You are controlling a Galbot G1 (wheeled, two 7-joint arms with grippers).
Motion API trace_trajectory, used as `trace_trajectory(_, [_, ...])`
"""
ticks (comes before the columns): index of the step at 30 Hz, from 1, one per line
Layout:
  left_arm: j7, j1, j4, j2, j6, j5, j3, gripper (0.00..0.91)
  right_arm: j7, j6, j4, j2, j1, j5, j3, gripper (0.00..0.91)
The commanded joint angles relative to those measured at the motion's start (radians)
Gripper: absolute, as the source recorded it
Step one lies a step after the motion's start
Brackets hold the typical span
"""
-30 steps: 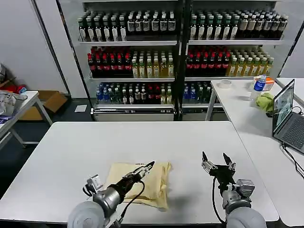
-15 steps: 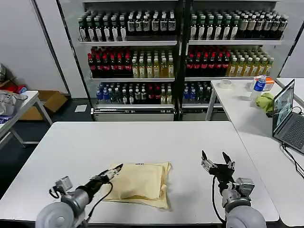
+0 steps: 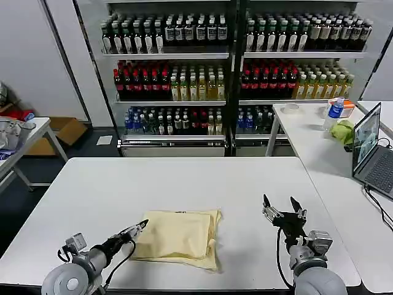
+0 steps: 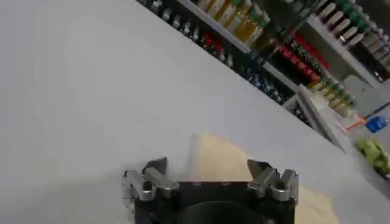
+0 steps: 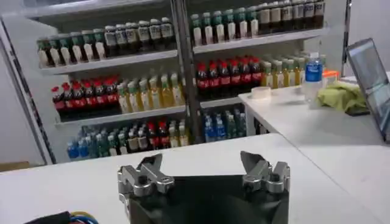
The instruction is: Fold and organize the clothes.
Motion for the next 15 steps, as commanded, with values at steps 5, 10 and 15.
trace_trajectory(5, [0.011,-0.008,0.023,-0.051,0.006,-0.014,0.032,0.907,0.002,-0.002,0.0,0.005,0.004,0.0,0.002,0.907])
trace_trajectory(10, [0.007,-0.03,0.02,-0.064,0.005,-0.006,0.061,0.907,0.002,-0.002,-0.001,0.008,0.004,0.0,0.003,0.907])
trace_trajectory(15, [0.004,-0.038,0.022,-0.075,0.005,-0.006,0.073,0.383,0.003,-0.002,-0.002,0.011,0.002,-0.001,0.006,0.907])
